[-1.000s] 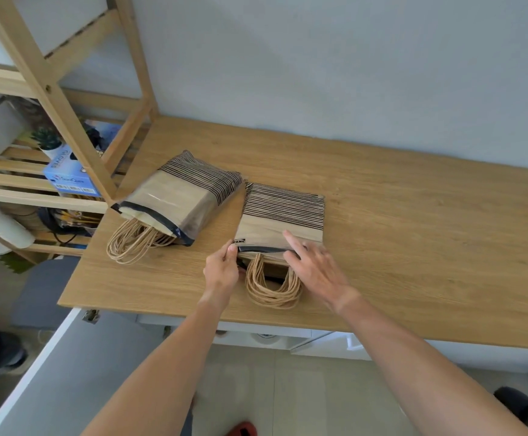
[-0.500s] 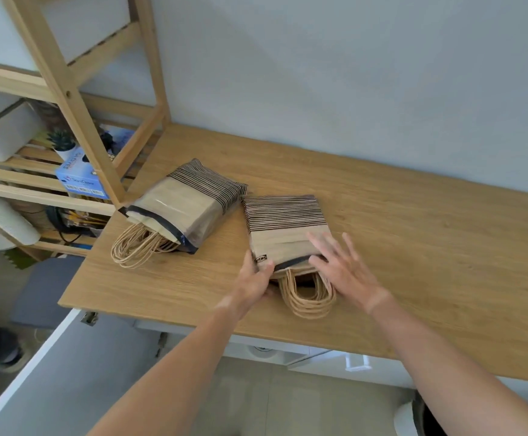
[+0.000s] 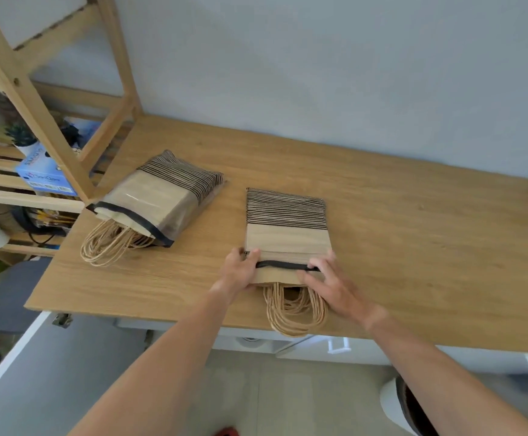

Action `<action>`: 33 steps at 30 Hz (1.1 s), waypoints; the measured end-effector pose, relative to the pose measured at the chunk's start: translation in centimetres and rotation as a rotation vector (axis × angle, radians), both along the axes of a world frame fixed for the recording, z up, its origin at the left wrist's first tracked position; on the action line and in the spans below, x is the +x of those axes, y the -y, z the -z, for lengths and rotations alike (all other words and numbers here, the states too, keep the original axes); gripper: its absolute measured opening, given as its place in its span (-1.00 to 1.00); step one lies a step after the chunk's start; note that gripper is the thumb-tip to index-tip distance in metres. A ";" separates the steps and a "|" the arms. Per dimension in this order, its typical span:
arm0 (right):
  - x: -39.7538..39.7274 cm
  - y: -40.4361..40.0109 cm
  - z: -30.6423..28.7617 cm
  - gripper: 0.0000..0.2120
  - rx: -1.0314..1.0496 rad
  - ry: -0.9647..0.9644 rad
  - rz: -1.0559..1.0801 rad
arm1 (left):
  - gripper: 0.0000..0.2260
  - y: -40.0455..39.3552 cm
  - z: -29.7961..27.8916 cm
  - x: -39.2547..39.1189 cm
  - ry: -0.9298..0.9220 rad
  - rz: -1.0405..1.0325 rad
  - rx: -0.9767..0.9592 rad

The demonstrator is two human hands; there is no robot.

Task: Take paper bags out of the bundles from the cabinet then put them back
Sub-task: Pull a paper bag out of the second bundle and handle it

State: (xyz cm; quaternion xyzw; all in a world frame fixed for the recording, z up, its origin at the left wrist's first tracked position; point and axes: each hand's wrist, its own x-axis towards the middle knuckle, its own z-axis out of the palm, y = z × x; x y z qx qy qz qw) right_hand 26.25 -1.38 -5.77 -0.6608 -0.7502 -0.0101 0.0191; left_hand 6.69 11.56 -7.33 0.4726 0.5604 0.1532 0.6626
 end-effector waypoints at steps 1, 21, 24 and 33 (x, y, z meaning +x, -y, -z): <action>-0.1 0.1 -0.2 -0.74 0.106 0.027 -0.001 | -0.57 -0.1 0.3 0.2 -0.019 -0.021 0.005; 1.6 -0.8 0.6 -0.46 0.237 0.111 -0.002 | -0.50 -0.7 -1.5 2.4 -0.100 0.084 0.174; -0.6 4.7 2.4 -0.58 0.251 0.115 -0.079 | -0.57 -0.9 -1.0 2.6 -0.116 0.078 0.158; -4.0 9.5 4.7 -0.26 0.179 0.007 0.088 | -0.17 1.1 -0.6 1.7 -0.130 0.052 -0.004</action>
